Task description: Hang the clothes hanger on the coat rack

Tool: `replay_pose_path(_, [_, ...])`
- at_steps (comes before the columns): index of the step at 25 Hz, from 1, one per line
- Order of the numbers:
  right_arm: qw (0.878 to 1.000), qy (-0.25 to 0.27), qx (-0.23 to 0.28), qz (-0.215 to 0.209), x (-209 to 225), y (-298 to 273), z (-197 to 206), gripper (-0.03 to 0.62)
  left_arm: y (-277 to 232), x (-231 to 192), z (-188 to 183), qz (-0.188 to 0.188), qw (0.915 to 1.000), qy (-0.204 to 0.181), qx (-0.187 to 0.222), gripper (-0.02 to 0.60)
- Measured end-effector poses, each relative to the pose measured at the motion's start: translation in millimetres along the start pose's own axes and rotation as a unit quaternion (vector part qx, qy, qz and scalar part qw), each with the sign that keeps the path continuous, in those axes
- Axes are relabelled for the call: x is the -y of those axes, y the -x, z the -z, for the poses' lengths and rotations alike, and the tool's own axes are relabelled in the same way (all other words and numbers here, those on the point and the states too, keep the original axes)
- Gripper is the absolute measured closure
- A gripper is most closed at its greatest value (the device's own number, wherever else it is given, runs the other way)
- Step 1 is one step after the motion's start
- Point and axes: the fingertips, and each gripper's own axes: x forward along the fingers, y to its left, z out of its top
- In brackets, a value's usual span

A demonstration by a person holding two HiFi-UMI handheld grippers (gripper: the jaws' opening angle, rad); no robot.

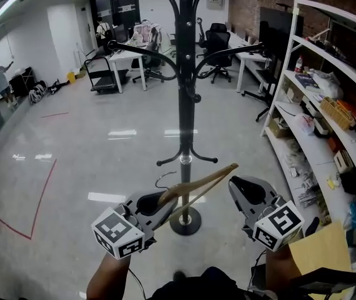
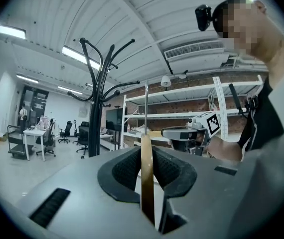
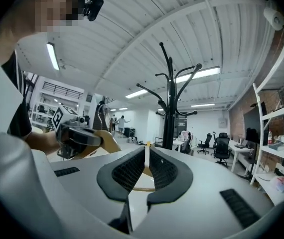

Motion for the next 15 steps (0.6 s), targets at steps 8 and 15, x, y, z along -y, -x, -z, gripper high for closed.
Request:
replay_pose_path(8, [0.998,0.038,0.025,-0.044,49,-47,-48,0.583,-63,-35,-58,0.027,0.9995,0.0,-0.013,0.529])
replay_pose_path(15, [0.996,0.044,0.049,-0.052,78,-82,-58,0.583,-85,-82,-87,0.034,0.9994,0.007,0.001,0.529])
